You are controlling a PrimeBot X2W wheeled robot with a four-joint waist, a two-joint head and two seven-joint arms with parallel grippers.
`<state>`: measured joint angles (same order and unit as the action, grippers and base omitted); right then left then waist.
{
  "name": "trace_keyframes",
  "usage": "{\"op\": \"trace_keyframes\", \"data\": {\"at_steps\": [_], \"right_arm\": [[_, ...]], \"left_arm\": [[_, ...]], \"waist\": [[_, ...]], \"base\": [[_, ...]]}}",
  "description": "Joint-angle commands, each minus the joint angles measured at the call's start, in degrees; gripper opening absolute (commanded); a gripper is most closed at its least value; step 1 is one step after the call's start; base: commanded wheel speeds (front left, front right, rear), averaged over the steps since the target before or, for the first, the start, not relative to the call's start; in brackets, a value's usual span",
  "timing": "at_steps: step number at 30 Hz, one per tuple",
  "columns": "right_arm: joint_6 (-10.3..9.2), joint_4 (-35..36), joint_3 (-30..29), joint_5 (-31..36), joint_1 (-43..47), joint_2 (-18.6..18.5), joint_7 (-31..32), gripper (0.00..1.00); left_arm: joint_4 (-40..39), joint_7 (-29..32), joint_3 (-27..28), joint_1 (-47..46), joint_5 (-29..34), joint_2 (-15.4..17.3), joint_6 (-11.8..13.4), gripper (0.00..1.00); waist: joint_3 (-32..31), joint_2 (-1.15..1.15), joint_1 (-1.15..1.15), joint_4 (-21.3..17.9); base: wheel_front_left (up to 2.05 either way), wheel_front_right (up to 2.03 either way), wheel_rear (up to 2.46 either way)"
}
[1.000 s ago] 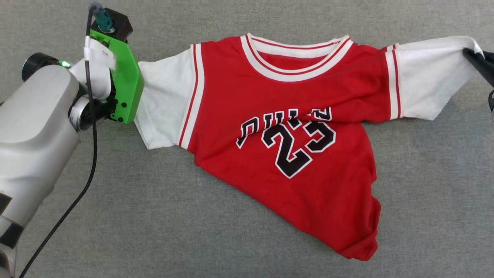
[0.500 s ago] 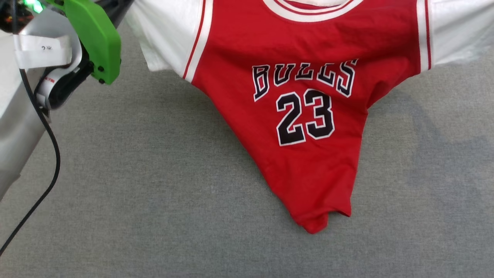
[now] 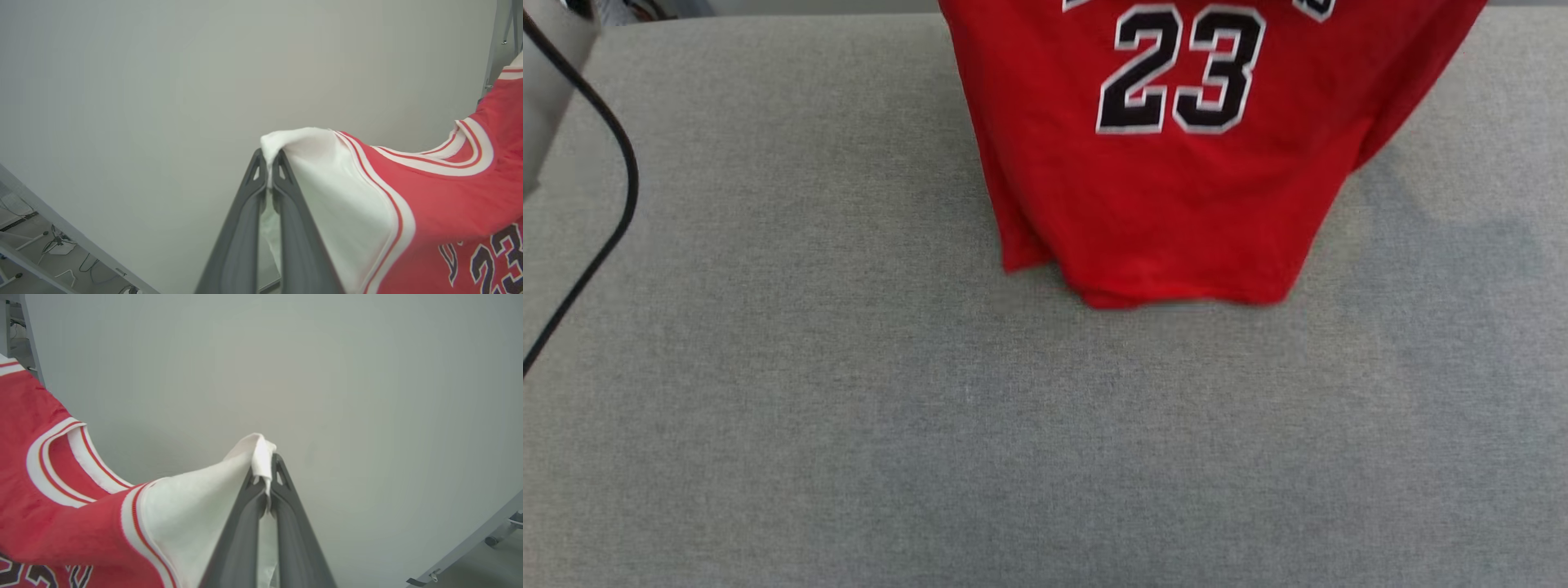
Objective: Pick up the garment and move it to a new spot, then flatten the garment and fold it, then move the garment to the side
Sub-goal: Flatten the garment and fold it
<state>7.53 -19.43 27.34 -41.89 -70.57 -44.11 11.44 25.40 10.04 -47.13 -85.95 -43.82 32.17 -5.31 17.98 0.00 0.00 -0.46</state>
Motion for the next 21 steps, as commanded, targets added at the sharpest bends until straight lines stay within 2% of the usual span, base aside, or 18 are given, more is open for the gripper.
{"op": "trace_keyframes", "data": {"at_steps": [1, 7, 10, 16, 21], "right_arm": [[-0.04, -1.2, 0.7, 1.0, -3.2, 1.0, 0.4, 0.0], [-0.04, -8.0, 2.9, 4.2, -15.1, 4.5, -1.0, 0.0], [-0.04, -14.4, 4.9, 7.2, -23.9, 7.4, -4.7, 0.0], [-0.04, -19.9, 8.9, 7.7, -28.4, 9.5, -7.8, 0.0], [-0.04, -22.7, 12.3, 5.4, -27.0, 10.4, -10.4, 0.0]], "left_arm": [[1.4, -1.0, 0.6, -3.0, 1.0, -0.6, -0.1, 0.0], [8.5, -4.5, 2.2, -12.3, 2.5, -3.3, -0.7, 0.0], [13.9, -7.4, 1.4, -18.6, 4.9, -4.3, -1.3, 0.0], [19.4, -9.9, 1.2, -20.6, 4.1, -5.7, -1.8, 0.0], [22.7, -13.0, 0.8, -17.3, 1.9, -6.4, -2.0, 0.0]], "waist": [[2.1, 0.0, 0.0, -0.8], [5.0, 0.0, 0.0, -1.9], [7.1, 0.0, 0.0, -2.8], [9.5, 0.0, 0.0, -2.7], [10.3, 0.0, 0.0, -2.3]], "base": [[0.0, 0.0, 0.0], [0.0, 0.0, 0.0], [0.0, 0.0, 0.0], [0.0, 0.0, 0.0], [0.0, 0.0, 0.0]]}}
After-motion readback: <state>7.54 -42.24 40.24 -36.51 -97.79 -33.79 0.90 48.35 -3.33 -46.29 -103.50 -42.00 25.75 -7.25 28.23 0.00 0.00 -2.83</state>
